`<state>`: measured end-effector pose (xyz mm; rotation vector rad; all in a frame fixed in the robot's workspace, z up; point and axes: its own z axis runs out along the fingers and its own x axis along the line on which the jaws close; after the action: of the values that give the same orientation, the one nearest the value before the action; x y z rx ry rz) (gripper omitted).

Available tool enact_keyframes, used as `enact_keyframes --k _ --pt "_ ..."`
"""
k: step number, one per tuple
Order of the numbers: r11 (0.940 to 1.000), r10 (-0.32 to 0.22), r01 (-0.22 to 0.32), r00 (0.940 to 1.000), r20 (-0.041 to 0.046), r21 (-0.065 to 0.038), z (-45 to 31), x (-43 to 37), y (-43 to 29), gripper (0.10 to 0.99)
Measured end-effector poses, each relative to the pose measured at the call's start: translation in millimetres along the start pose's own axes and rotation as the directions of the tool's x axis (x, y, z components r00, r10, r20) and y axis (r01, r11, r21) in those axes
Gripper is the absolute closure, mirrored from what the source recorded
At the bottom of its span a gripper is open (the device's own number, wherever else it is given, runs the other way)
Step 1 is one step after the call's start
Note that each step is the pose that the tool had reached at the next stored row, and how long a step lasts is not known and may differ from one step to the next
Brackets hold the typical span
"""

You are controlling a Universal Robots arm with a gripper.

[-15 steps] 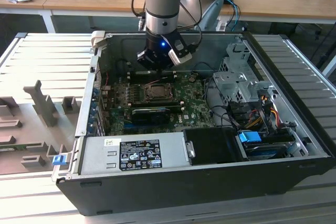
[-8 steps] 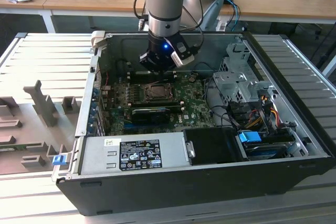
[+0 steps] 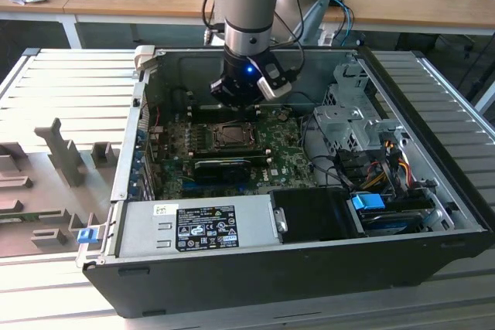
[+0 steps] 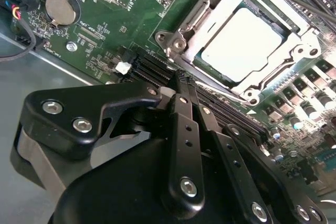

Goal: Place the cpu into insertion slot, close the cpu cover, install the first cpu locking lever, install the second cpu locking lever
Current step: 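Install the first cpu locking lever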

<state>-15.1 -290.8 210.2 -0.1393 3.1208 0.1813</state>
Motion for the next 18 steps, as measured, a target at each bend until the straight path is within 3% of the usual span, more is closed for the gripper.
enact_keyframes --k 6,12,18 --pt "1.0 0.0 0.0 1.0 -0.0002 0.002 2.0 -5.8 -0.7 0.98" --pt "1.0 0.0 0.0 1.0 0.0023 0.002 2.3 3.5 0.0 0.98" --pt "1.0 0.0 0.0 1.0 0.0035 0.003 4.9 3.6 -0.4 0.98"
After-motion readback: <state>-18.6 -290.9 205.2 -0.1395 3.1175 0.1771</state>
